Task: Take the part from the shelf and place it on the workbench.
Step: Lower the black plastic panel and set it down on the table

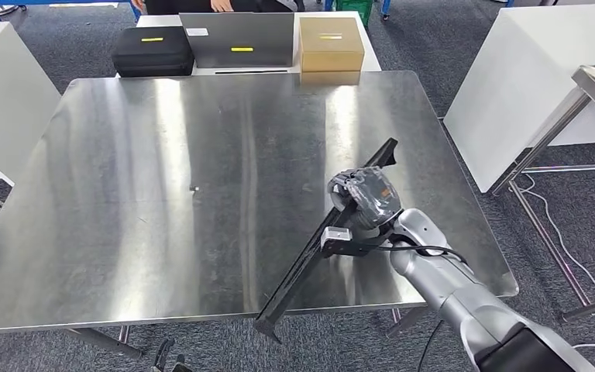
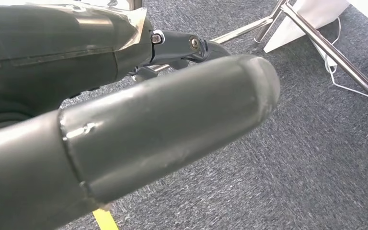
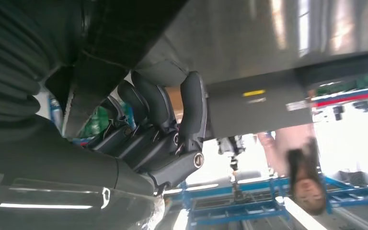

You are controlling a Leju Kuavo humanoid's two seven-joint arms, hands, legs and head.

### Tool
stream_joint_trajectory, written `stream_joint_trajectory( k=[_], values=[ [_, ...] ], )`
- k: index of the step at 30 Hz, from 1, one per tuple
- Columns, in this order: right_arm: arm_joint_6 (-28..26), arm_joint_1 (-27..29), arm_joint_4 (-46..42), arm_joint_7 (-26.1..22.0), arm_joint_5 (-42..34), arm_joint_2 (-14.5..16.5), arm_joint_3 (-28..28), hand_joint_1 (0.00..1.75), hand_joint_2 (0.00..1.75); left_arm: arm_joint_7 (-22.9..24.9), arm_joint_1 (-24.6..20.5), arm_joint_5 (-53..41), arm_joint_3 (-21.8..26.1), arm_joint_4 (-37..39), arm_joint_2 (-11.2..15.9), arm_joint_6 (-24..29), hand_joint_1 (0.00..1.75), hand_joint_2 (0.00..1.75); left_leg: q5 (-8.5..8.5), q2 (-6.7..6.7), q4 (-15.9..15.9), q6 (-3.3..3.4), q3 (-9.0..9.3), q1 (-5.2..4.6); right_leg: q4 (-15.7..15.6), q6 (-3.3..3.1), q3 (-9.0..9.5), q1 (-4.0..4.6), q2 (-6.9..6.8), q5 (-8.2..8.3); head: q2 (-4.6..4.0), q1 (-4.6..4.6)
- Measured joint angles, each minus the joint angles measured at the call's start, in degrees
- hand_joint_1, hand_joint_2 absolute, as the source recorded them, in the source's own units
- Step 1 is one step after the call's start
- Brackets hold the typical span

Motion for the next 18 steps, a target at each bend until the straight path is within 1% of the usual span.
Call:
stream_joint_trajectory(
  k=[5,8,12,18],
  values=[
    [2.28,-5.63,0.2,1.22,1.11,-3.69,-3.04,1.52,1.75,0.0,0.01,0.0,0.01,0.01,0.07,0.0,0.0,0.0,0.17,0.0,0.01,0.15,-0.14,-0.1,0.02,0.11,-0.02,-0.05,-0.01,0.16,0.0,0.01],
    [2.83,-9.36,0.77,1.42,1.5,-5.07,-4.12,1.52,1.75,-0.01,0.02,0.02,0.02,0.0,0.11,0.26,0.0,0.0,0.17,0.02,0.02,0.16,-0.13,-0.12,0.02,0.12,-0.02,-0.07,0.0,0.17,0.0,0.0],
    [2.75,-12.11,1.67,1.38,1.95,-5.67,-4.9,1.52,1.75,0.0,0.03,0.08,0.04,-0.01,0.15,0.67,0.0,0.0,0.16,0.0,0.03,0.15,-0.13,-0.12,0.02,0.13,-0.03,-0.06,-0.01,0.16,0.0,-0.01],
    [1.99,-12.74,2.71,0.29,2.28,-5.48,-5.06,1.52,1.75,0.0,0.16,0.11,0.06,-0.01,0.15,1.05,0.0,0.0,0.13,0.0,0.01,0.13,-0.17,-0.07,0.03,0.11,-0.04,-0.01,-0.01,0.12,0.0,-0.01]
  ],
)
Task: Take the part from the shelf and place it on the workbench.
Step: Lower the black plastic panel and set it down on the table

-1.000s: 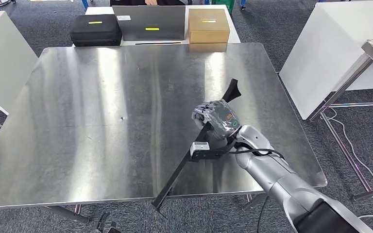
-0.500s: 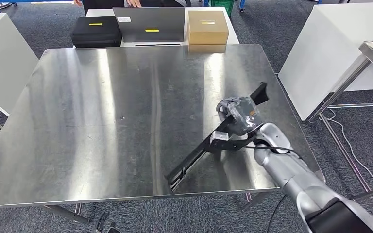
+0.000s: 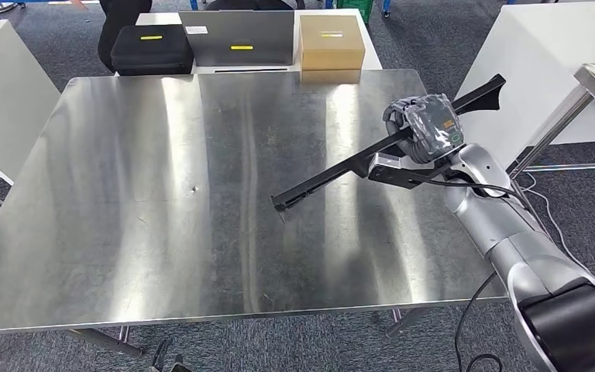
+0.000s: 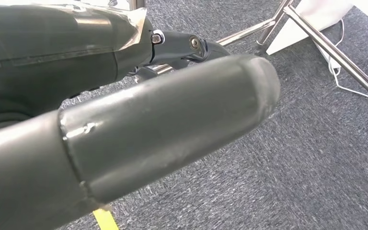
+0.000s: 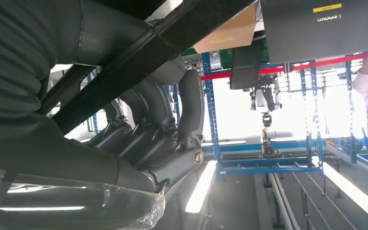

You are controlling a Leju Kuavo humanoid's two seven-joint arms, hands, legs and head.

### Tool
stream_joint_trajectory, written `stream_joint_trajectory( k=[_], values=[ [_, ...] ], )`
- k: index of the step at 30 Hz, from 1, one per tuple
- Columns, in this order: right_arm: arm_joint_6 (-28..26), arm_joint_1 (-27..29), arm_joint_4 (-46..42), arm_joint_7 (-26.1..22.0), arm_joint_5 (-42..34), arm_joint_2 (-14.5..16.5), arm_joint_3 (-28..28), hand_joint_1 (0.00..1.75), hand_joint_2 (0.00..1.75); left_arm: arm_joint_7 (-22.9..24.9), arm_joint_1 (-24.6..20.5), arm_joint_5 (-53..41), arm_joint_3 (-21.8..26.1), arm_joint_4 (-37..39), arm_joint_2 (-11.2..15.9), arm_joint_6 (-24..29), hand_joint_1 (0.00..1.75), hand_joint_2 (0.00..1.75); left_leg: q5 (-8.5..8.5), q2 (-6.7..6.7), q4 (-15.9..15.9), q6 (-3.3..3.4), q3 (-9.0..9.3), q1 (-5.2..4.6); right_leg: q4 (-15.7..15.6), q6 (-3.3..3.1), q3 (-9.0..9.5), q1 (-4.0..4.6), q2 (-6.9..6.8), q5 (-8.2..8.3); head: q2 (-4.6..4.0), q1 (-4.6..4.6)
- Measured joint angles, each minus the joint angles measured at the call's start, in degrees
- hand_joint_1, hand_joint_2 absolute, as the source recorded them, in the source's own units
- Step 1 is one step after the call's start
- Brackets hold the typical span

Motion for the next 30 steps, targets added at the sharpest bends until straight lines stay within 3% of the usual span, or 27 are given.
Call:
stream_joint_trajectory(
  k=[6,12,18,30],
  values=[
    [-0.14,-0.07,1.52,-0.79,1.92,1.19,0.57,1.52,1.75,0.0,0.52,0.49,0.03,0.0,0.03,0.27,0.0,0.0,-0.01,0.0,-0.01,-0.01,-0.01,0.0,0.0,0.0,0.0,0.0,0.0,0.0,0.0,0.01],
    [-0.31,-2.32,4.65,0.14,3.53,4.37,1.69,1.52,1.75,0.0,2.1,1.63,0.72,0.0,0.39,1.01,0.0,0.0,-0.01,0.02,-0.01,-0.01,-0.02,0.0,0.02,-0.01,-0.02,0.0,0.01,0.0,0.0,0.01],
    [-1.42,-6.06,7.51,3.07,4.67,7.79,2.62,1.52,1.75,0.0,4.03,1.72,1.52,-0.25,2.16,1.08,0.0,0.0,0.0,0.02,-0.01,-0.02,-0.02,0.03,0.03,-0.02,-0.05,0.01,0.01,-0.01,0.0,-0.01],
    [-1.43,-9.06,9.74,1.92,5.13,10.57,3.75,1.52,1.75,0.0,5.94,0.99,1.97,-1.89,4.26,0.84,0.0,0.0,0.0,-0.01,-0.01,-0.02,-0.02,0.02,0.02,-0.04,-0.04,0.0,0.0,-0.03,0.0,0.01]
  ],
)
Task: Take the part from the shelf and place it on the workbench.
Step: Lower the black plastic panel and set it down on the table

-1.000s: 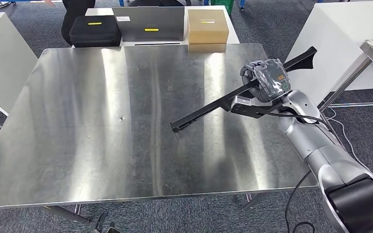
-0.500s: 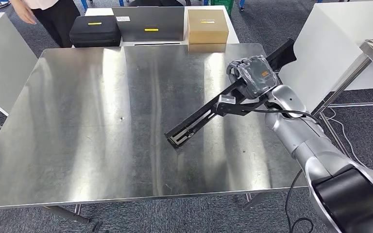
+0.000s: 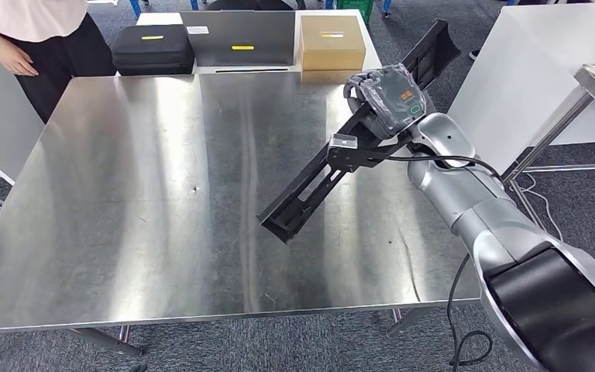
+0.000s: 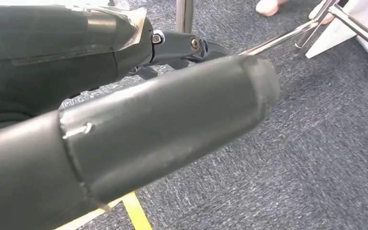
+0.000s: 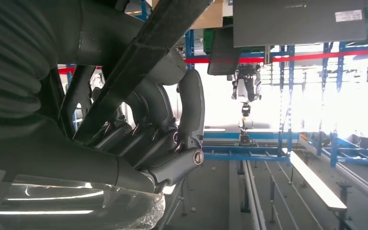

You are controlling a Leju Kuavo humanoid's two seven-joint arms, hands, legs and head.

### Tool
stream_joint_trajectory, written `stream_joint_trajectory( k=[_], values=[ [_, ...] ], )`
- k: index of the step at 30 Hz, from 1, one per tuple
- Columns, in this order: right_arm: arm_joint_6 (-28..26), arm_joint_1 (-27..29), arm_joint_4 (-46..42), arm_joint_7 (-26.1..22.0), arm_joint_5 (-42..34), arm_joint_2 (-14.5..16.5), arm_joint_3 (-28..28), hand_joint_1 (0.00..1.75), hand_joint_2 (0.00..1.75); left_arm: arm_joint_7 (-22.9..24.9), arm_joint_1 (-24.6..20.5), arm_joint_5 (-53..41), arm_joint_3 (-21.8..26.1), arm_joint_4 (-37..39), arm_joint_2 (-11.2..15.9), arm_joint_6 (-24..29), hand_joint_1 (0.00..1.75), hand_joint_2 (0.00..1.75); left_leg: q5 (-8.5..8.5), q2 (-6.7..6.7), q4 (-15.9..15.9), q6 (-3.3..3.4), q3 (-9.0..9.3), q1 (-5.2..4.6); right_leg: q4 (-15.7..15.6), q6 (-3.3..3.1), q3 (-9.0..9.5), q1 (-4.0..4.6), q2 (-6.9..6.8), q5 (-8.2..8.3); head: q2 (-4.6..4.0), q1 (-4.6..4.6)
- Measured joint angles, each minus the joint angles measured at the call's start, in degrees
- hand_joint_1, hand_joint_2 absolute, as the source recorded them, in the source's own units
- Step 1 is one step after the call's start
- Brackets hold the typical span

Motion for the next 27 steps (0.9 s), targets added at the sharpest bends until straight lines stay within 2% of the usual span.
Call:
stream_joint_trajectory(
  k=[5,9,11,15,27],
  values=[
    [-0.19,0.35,0.4,-1.59,-0.23,0.22,0.3,1.52,1.75,0.0,0.01,-1.11,0.01,-0.46,0.02,-0.2,0.0,0.0,0.0,0.0,0.0,0.0,0.0,0.0,0.0,0.0,-0.01,0.0,0.0,0.0,0.0,0.01],
    [-0.26,1.16,0.5,-2.07,-0.52,0.24,0.32,0.0,1.75,0.0,-0.05,-0.9,0.01,-0.48,0.02,-1.22,0.0,1.75,0.0,0.01,0.0,0.0,0.0,0.0,0.0,0.01,-0.02,0.01,0.01,0.01,0.0,-0.01],
    [-0.23,1.51,0.52,-2.24,-0.63,0.2,0.4,0.0,1.75,0.0,-0.08,-0.52,0.01,-0.48,0.02,-1.66,0.0,1.75,0.0,0.02,0.0,0.0,0.0,0.01,0.0,0.01,-0.04,0.01,0.01,0.0,0.0,-0.01],
    [-0.14,1.82,0.56,-2.18,-0.62,-0.13,0.77,0.0,1.75,0.0,-0.12,-0.1,0.03,-0.47,0.02,-2.55,0.0,0.0,0.0,0.02,0.0,0.0,0.0,0.01,0.0,0.0,-0.05,0.01,0.01,0.0,0.0,-0.01],
    [0.38,2.21,0.56,-1.54,-1.78,-3.11,0.79,0.0,1.75,0.0,-1.31,-1.88,-1.13,0.66,-0.19,-3.68,0.0,0.0,0.0,0.01,0.01,0.0,0.0,-0.01,0.0,0.01,-0.02,0.0,0.01,0.01,0.0,0.0]
  ],
)
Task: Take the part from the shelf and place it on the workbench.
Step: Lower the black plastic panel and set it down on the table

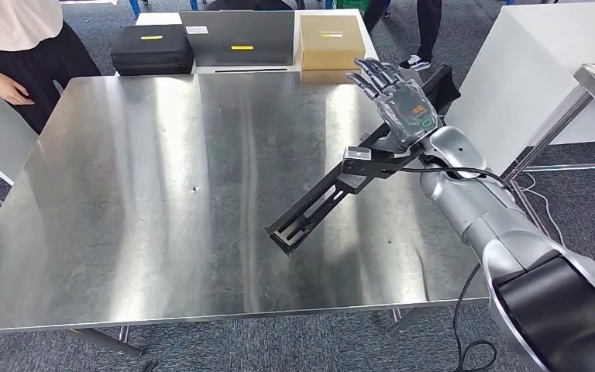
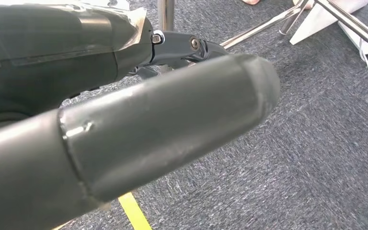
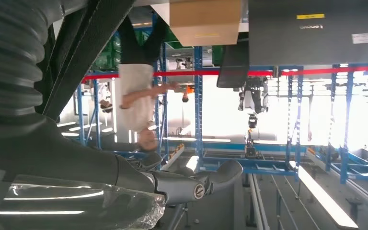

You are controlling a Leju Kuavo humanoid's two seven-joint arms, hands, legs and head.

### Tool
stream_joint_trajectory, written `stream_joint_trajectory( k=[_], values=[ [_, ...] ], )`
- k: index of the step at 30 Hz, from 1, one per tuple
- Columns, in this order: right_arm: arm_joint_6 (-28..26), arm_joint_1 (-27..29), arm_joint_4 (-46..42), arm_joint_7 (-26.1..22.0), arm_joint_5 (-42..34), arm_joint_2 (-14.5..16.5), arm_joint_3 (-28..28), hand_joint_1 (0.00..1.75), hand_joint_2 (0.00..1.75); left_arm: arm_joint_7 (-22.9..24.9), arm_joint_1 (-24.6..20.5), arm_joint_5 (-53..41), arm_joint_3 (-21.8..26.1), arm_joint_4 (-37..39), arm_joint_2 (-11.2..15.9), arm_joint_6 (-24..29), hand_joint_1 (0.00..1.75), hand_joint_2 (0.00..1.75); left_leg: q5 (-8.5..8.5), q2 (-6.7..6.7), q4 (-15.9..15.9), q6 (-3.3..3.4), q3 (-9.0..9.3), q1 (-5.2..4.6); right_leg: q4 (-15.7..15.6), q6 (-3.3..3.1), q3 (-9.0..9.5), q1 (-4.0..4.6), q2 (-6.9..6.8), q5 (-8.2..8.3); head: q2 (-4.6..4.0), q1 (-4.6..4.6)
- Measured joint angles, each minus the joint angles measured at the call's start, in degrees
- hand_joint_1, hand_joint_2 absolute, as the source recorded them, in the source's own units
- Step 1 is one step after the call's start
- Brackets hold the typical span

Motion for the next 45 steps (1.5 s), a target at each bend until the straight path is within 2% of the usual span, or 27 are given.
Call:
stream_joint_trajectory(
  k=[6,15,19,25,29,34,45],
  values=[
    [3.61,0.6,0.0,1.51,-1.96,-0.85,-0.55,0.0,1.75,0.0,-0.56,0.16,-0.38,0.5,-0.38,0.15,0.0,0.0,0.0,0.01,0.0,0.0,0.0,0.01,0.0,0.0,-0.01,0.01,0.0,0.0,0.0,0.0],
    [11.99,1.32,-0.16,5.13,-5.42,-1.66,-2.75,0.0,1.75,0.0,-0.68,1.09,-0.4,1.32,-0.86,0.38,0.0,0.0,0.0,0.01,0.0,0.0,0.0,0.01,0.0,0.0,-0.01,0.01,0.0,0.0,0.0,0.01],
    [19.98,1.83,-0.17,9.34,-7.83,-1.89,-3.78,0.0,1.75,0.0,-0.79,1.58,-0.36,1.67,-1.21,0.7,0.0,0.0,0.0,0.0,0.0,0.0,0.0,0.0,0.0,0.0,0.0,0.0,0.0,0.0,0.0,-0.01],
    [38.7,1.65,-0.17,18.05,-12.43,-1.28,-4.81,0.0,1.75,0.0,-1.25,3.03,0.02,1.89,-1.56,1.09,0.0,0.0,0.0,0.03,0.0,0.0,-0.01,0.0,0.01,0.01,0.03,0.01,0.01,0.01,0.0,-0.01],
    [43.68,0.94,-0.26,21.25,-14.64,0.05,-5.45,0.0,1.75,0.0,-1.43,3.44,0.78,1.92,-1.83,1.34,0.0,0.0,0.0,0.06,0.0,0.0,0.02,0.03,0.01,0.01,0.02,0.02,0.01,0.01,0.0,-0.01],
    [45.46,0.75,-0.43,21.56,-15.66,0.9,-5.45,0.0,1.75,0.0,-1.43,3.76,1.5,1.95,-2.04,1.44,0.0,0.0,0.0,0.01,0.0,0.0,0.01,0.05,0.01,0.0,0.03,0.03,0.0,0.0,0.0,-0.01],
    [42.95,0.3,-1.42,21.01,-16.58,1.53,-5.21,0.0,1.75,0.0,-1.3,4.31,3.14,2.05,-2.32,2.51,0.0,0.0,0.0,0.01,0.0,0.0,0.01,0.01,0.01,0.0,0.04,0.02,0.0,0.0,0.0,0.0]
  ],
)
